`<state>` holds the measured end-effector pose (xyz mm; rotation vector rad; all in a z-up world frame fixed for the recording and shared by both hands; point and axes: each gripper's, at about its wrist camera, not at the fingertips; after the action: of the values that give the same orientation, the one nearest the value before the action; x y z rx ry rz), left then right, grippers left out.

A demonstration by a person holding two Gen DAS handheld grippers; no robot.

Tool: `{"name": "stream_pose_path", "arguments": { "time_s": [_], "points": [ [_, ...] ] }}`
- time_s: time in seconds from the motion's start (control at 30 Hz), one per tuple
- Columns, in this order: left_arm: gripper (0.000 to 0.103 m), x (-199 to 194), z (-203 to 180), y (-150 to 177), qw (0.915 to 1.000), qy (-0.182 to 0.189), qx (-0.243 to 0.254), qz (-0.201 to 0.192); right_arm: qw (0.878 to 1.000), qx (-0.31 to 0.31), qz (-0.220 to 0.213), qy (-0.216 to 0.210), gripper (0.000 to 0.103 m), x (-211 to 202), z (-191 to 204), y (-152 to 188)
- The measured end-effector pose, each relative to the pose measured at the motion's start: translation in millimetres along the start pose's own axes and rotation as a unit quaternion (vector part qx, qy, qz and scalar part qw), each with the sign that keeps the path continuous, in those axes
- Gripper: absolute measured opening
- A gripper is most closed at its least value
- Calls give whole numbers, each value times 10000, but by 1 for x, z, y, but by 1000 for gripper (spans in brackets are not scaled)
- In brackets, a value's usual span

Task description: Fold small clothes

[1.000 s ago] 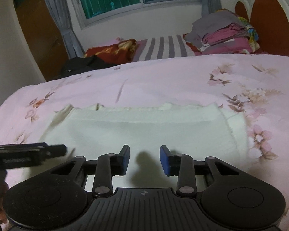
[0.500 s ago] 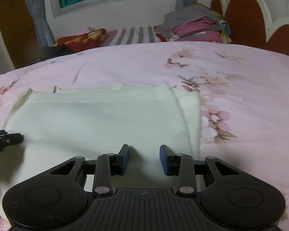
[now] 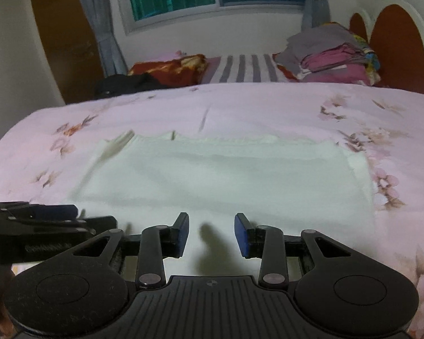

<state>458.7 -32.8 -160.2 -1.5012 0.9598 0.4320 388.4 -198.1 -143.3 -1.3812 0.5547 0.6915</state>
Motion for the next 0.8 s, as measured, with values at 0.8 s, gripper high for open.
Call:
{"name": "stream_pose_path", "arguments": {
  "time_s": [0.8],
  "points": [
    [73, -33, 16, 34, 9992, -4, -189, 347, 9949, -19, 434, 906, 36, -31, -48, 71]
  ]
}}
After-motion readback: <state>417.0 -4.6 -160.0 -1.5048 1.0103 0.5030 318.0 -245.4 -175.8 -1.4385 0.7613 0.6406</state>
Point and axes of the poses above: each gripper's, at about its wrist camera, not at the fingertips, and x roughly the way its jaws point, z to its left, y to its underside, and after that the axes turned 8 degrees about y, right-handed
